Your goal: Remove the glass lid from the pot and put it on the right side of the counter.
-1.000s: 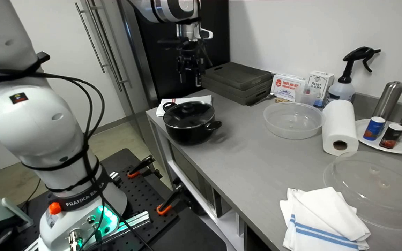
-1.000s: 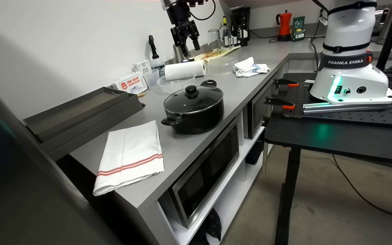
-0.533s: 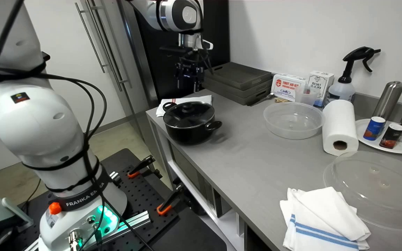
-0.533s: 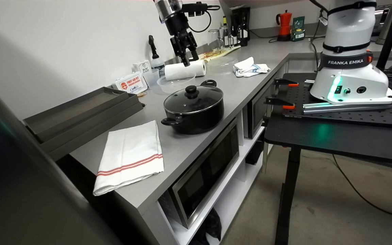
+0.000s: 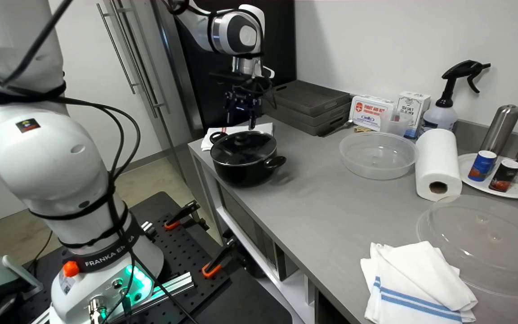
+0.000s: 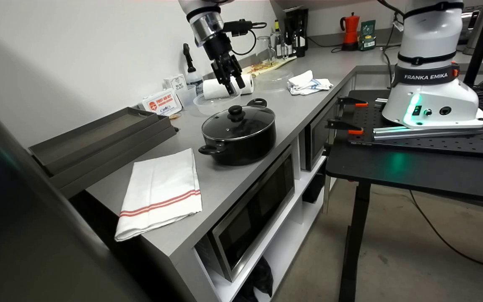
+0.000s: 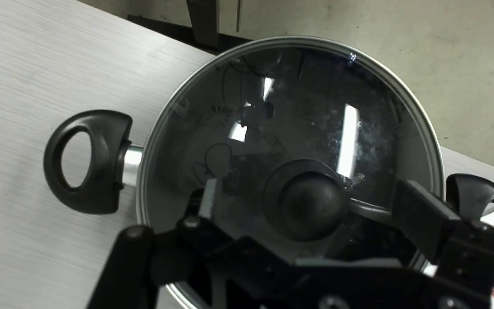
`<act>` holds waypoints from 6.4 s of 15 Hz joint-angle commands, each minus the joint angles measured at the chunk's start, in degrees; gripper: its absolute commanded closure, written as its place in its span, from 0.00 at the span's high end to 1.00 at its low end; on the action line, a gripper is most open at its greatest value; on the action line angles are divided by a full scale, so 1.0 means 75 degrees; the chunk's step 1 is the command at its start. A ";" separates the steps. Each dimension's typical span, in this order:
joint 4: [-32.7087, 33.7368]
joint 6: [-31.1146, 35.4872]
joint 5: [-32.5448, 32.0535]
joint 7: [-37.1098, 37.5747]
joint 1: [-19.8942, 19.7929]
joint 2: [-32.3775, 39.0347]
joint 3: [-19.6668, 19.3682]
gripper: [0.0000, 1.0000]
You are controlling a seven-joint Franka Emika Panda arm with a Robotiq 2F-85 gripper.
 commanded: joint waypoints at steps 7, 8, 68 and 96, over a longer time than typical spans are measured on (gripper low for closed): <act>0.0618 0.0259 0.0237 -0.0549 0.0136 0.0958 -0.0018 1.00; 0.0632 0.0341 0.0258 -0.0631 0.0124 0.1004 -0.0009 1.00; -0.1062 0.1593 -0.0747 0.0206 0.0634 -0.0982 -0.0082 0.26; 0.1539 -0.0023 0.0671 0.0675 -0.1955 0.0336 -0.2240 0.26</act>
